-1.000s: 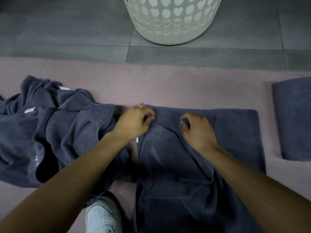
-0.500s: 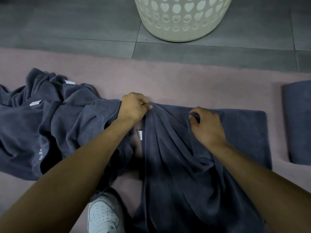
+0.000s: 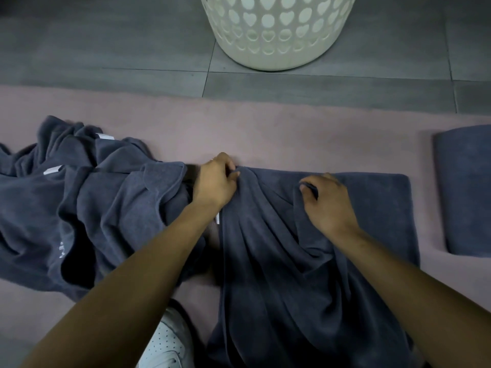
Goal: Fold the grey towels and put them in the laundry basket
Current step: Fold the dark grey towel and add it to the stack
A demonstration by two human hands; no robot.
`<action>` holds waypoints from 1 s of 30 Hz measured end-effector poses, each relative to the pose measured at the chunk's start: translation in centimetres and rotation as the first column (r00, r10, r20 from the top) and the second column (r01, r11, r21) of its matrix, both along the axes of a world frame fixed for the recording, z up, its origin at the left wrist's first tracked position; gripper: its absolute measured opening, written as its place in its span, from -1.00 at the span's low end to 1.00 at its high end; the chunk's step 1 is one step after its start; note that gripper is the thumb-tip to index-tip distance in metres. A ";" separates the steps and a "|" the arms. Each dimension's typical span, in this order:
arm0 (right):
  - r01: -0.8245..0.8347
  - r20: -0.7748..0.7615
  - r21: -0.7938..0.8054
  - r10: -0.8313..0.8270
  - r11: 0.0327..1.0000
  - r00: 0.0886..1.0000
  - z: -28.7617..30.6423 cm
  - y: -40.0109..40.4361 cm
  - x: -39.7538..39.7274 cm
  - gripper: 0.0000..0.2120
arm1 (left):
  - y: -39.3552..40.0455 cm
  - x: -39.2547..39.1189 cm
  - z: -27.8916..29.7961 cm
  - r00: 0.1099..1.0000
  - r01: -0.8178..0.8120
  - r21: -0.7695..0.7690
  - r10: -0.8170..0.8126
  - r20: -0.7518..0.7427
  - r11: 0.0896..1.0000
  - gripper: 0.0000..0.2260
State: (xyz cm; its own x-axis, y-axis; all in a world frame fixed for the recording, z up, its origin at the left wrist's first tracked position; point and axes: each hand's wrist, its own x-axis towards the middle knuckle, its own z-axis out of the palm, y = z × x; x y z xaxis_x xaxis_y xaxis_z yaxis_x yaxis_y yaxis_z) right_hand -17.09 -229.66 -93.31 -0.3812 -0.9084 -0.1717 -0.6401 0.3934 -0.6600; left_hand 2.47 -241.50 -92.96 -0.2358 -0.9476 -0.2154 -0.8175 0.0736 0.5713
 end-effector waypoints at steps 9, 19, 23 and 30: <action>0.246 0.033 -0.004 -0.246 0.969 0.969 1.3 4.2 -5.5 -0.91 | 6.3 -7.4 3.5 0.962 0.159 0.009 -0.153 -0.225 0.987 -0.93; 0.389 -0.016 -0.040 -0.390 0.920 0.921 0.9 6.6 -13.1 -0.89 | 10.4 -15.1 2.8 0.942 0.201 0.159 -0.146 -0.302 0.967 -0.92; 0.399 -0.008 -0.032 -0.399 0.916 0.917 0.4 5.9 -15.2 -0.89 | 10.7 -15.9 2.9 0.927 0.165 0.188 -0.087 -0.364 0.968 -0.89; 0.394 -0.077 0.104 -0.387 0.913 0.919 -0.2 4.3 -16.0 -0.91 | 10.8 -15.4 0.0 0.926 0.047 0.339 0.086 -0.367 0.940 -0.83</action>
State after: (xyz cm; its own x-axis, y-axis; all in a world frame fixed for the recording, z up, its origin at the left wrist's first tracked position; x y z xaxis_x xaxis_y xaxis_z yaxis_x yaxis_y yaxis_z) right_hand -33.12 -225.40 -93.55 -0.7130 -0.6604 -0.2357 -0.4527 0.6902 -0.5645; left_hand -12.92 -230.72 -92.94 -0.3433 -0.8396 -0.4209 -0.5401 -0.1902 0.8198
